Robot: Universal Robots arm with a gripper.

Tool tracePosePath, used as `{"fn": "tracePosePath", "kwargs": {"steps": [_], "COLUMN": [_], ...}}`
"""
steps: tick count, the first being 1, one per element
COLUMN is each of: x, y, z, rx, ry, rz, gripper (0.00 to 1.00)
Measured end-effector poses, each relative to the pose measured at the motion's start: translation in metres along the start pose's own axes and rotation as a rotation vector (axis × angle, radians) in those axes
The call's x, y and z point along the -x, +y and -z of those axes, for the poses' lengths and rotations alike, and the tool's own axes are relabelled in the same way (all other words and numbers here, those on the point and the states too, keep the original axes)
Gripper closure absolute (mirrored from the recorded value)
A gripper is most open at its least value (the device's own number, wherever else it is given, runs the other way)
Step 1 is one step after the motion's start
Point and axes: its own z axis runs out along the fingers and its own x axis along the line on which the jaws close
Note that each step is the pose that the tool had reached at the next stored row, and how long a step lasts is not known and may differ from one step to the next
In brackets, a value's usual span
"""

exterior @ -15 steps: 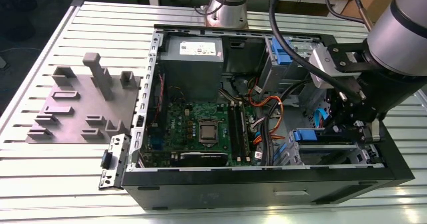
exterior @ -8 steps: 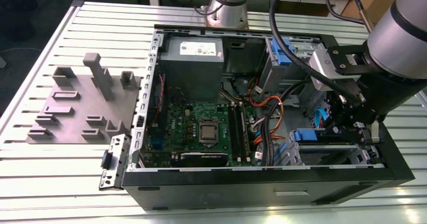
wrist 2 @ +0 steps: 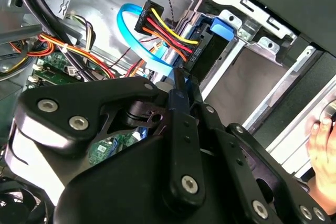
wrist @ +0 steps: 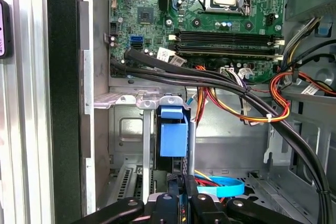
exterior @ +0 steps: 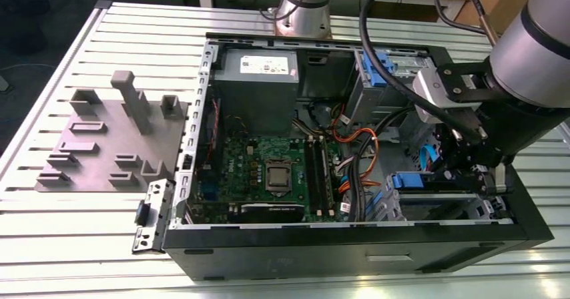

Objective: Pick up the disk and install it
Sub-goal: 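Insert the second disk wire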

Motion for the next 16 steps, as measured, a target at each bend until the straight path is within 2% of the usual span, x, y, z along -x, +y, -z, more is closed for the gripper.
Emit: {"fn": "tracePosePath", "kwargs": {"steps": [8,12,16], "x": [-0.0008,-0.0006,-0.0005], "y": [0.0002,0.0,-0.0003], "z": [-0.0019,0.0001,0.0025], "rx": [-0.0001,-0.0001,-0.0001], "ry": [-0.0029,-0.0064,-0.0072], "rz": [-0.001,-0.001,-0.001], "gripper": [0.84,0.84,0.84]}}
